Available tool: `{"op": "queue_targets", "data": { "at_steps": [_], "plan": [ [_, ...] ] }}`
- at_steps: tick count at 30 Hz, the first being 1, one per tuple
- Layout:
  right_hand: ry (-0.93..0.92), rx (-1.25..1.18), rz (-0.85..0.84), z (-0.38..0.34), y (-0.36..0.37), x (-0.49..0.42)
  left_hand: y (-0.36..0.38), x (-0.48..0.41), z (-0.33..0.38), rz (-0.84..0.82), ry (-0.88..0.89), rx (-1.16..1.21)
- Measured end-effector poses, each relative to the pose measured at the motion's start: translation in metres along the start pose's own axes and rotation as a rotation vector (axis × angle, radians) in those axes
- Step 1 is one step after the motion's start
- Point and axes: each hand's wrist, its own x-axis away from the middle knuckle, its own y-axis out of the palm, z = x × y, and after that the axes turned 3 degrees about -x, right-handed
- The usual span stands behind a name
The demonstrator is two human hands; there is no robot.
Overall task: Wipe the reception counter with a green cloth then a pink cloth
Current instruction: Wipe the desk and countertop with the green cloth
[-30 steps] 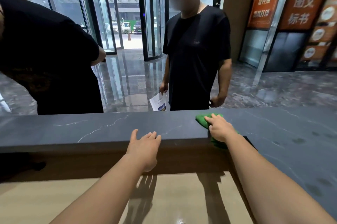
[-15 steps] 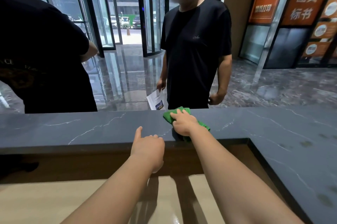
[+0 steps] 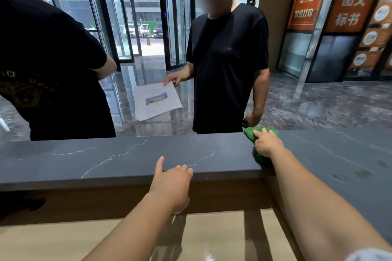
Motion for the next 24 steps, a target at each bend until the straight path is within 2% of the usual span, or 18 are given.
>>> {"op": "queue_targets", "data": {
  "at_steps": [2, 10, 14, 17, 24],
  "plan": [
    [-0.022, 0.002, 0.033, -0.018, 0.008, 0.010, 0.000, 0.001, -0.001, 0.011, 0.006, 0.016],
    [-0.385, 0.024, 0.005, -0.134, 0.049, 0.075, 0.005, 0.028, -0.014, 0.028, -0.032, 0.082],
    [-0.472, -0.018, -0.071, -0.136, 0.049, 0.089, 0.005, 0.044, -0.018, -0.009, -0.036, 0.057],
    [-0.408, -0.021, -0.070, -0.107, 0.033, 0.095, 0.003, 0.053, -0.016, 0.000, -0.011, 0.056],
    [-0.070, 0.127, -0.070, 0.004, -0.017, 0.101, -0.008, 0.061, 0.005, 0.057, 0.081, 0.077]
  ]
}}
